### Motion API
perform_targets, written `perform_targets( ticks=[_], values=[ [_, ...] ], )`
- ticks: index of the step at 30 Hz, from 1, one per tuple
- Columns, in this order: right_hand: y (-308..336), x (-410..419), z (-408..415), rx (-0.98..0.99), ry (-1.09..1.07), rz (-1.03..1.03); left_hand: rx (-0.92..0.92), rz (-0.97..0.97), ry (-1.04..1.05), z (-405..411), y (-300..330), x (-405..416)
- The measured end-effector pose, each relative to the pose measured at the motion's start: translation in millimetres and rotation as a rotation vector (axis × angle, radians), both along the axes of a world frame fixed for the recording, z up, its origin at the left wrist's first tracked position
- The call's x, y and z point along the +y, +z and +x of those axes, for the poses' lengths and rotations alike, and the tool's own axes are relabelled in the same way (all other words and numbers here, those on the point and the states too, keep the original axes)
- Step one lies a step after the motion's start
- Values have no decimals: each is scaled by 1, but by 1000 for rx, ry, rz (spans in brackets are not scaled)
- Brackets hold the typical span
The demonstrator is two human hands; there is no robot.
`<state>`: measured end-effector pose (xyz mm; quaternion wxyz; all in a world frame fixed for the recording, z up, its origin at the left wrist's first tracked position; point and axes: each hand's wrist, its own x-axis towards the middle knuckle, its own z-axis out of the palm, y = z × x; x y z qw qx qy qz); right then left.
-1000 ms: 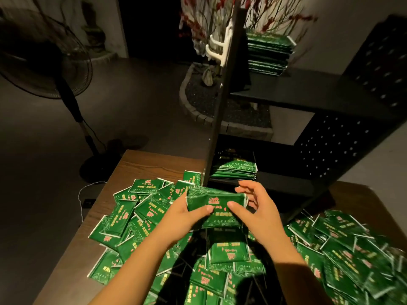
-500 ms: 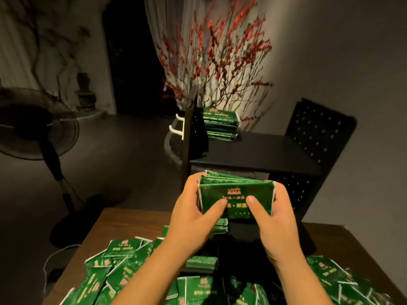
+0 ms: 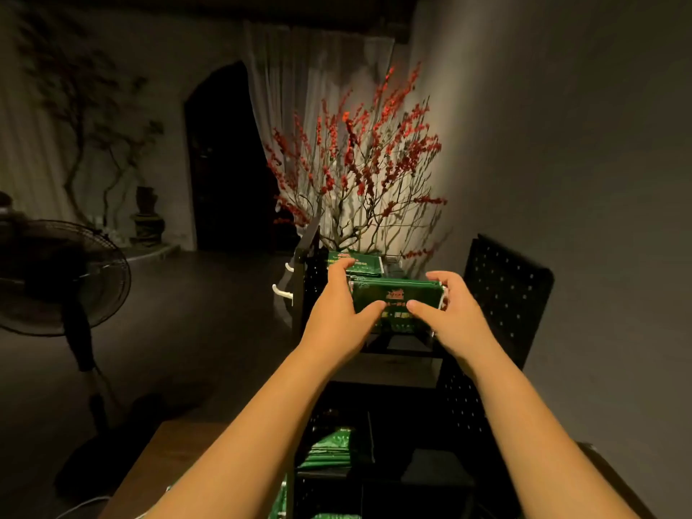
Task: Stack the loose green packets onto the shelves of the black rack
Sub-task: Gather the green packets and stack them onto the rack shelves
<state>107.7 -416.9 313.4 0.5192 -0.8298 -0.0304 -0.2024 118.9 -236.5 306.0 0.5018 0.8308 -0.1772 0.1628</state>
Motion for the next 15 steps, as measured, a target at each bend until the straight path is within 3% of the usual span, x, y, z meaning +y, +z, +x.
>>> perform_targets(
  ticks=[4,9,15],
  values=[
    [-3,-4,5,75,25,-9,80,95,16,5,-5,1],
    [0,-2,4,32,4,-81,68,72,3,6,-1,2],
    [5,-13,6,112,42,-60,115,224,54,7,1,8]
  ],
)
